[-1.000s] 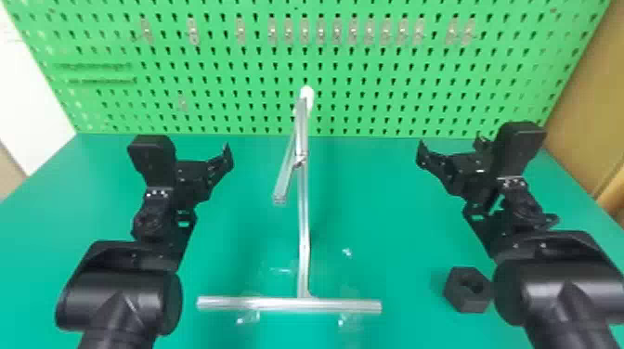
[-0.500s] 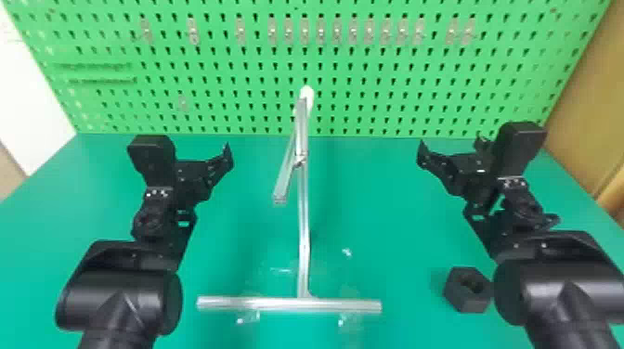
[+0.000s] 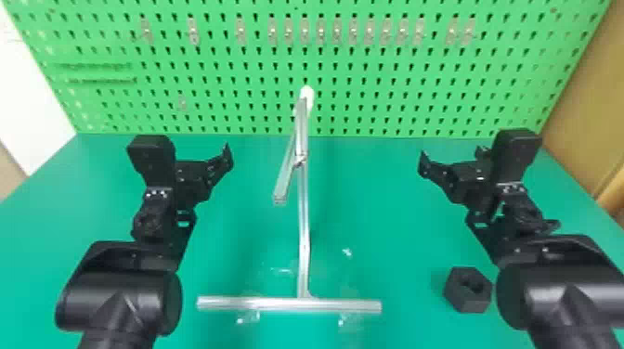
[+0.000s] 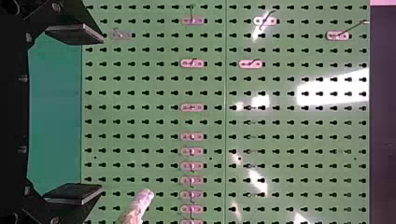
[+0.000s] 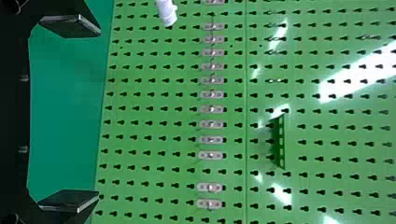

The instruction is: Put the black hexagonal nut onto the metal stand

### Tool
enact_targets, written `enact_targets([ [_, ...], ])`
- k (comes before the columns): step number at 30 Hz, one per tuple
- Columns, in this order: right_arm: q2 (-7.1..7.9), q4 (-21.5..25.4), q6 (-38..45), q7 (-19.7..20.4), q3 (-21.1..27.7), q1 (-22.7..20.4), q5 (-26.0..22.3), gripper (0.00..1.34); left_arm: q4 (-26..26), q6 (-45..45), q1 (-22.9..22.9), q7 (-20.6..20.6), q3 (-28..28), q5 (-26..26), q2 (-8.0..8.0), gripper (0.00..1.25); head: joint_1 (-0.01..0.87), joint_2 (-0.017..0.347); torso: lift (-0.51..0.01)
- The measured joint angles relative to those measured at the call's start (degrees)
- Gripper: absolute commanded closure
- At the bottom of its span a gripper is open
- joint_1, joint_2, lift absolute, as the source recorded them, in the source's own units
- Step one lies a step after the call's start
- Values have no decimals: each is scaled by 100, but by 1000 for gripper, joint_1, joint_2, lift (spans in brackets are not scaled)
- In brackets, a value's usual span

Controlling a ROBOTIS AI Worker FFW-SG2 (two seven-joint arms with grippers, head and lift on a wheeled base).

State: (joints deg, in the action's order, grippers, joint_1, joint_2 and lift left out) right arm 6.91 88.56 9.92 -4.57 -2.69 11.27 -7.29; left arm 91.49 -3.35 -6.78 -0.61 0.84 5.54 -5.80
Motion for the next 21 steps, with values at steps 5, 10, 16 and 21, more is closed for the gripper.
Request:
enact_targets([
  [5, 11, -135, 158, -5, 31, -23, 54, 82, 0, 8, 1, 0, -3, 0, 0, 156, 693, 81, -1],
  [10, 12, -250, 326, -28, 65, -60, 126, 82, 0, 9, 1, 0, -5, 0, 0, 156, 693, 81, -1],
  [16, 13, -346, 575, -231, 151, -96, 220, 84, 0, 9, 1, 0, -10, 0, 0, 156, 693, 81, -1],
  [21, 25, -364, 802, -344, 214, -133, 315, 85, 0, 9, 8, 0, -17, 0, 0, 156, 693, 81, -1],
])
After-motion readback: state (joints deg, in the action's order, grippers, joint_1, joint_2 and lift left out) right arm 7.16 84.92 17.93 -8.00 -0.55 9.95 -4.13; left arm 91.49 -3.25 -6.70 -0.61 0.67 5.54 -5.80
